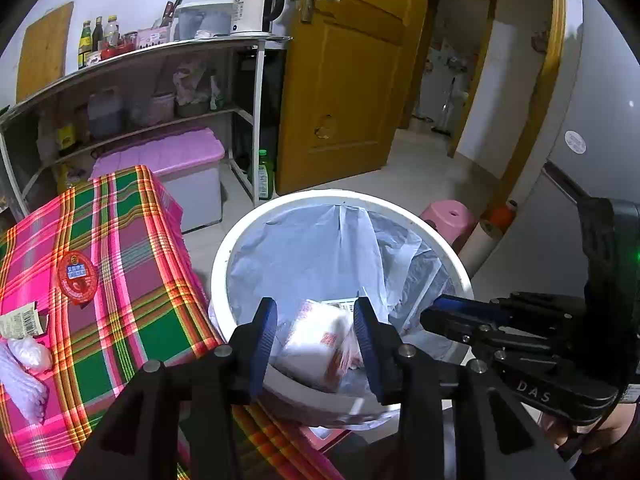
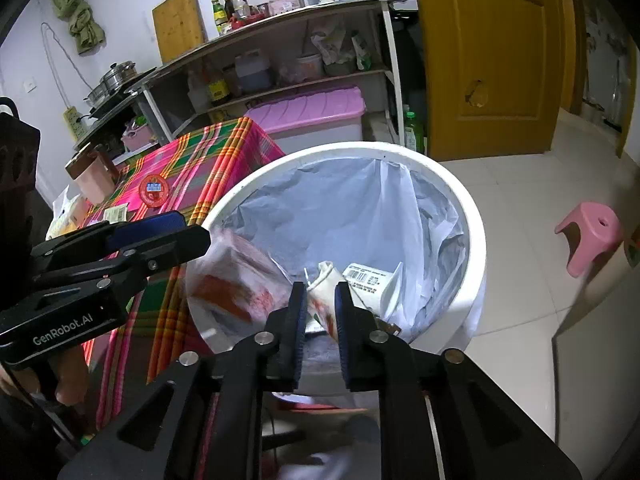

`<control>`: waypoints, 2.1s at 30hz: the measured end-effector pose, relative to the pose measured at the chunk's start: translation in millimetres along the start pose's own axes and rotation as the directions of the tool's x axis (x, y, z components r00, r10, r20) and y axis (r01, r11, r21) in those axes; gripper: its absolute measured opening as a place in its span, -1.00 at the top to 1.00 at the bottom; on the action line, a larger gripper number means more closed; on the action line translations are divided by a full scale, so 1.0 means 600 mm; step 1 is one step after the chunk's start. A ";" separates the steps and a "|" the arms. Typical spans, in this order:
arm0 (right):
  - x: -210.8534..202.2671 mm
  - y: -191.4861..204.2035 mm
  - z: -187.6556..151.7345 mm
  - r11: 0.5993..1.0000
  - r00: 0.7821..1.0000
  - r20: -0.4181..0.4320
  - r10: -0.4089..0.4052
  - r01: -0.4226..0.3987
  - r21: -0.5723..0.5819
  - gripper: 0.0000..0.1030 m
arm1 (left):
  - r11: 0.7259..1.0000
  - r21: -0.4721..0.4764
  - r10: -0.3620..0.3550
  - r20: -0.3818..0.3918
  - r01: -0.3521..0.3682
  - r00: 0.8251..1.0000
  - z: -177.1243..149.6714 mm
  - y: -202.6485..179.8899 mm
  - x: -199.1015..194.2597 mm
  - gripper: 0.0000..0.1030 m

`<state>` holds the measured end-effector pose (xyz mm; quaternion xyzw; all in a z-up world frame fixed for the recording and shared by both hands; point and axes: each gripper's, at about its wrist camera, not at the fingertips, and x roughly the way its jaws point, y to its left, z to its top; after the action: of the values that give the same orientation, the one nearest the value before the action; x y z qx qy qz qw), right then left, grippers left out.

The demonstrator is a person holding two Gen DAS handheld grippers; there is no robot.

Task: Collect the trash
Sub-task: 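Open both tools to drop the carton and wrapper into the bin, then withdraw both open tools from the bin back toward the table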

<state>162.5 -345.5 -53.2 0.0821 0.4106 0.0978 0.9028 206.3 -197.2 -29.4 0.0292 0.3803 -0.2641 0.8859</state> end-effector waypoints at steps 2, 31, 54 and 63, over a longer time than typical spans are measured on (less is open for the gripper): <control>-0.003 -0.001 0.000 1.000 1.000 0.004 0.002 -0.002 0.003 0.66 | 1.000 -0.010 -0.002 0.000 0.002 1.000 -0.001 0.002 -0.003 0.23; -0.076 0.120 -0.022 0.987 0.992 0.056 0.117 -0.111 -0.112 0.43 | 0.985 -0.146 0.114 0.123 -0.096 0.986 -0.072 0.059 -0.180 0.10; -0.046 0.220 -0.040 0.954 0.980 -0.015 0.201 -0.199 -0.226 0.43 | 0.938 -0.252 0.268 0.097 -0.237 0.959 -0.148 0.135 -0.240 0.10; -0.024 0.245 -0.027 0.944 0.975 -0.026 0.219 -0.219 -0.248 0.43 | 0.898 -0.331 0.333 0.077 -0.291 0.940 -0.160 0.192 -0.249 0.10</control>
<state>124.8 -205.9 -19.5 0.0134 0.3827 0.2482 0.8898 114.1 -7.2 -11.5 -0.0691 0.3486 -0.0559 0.9330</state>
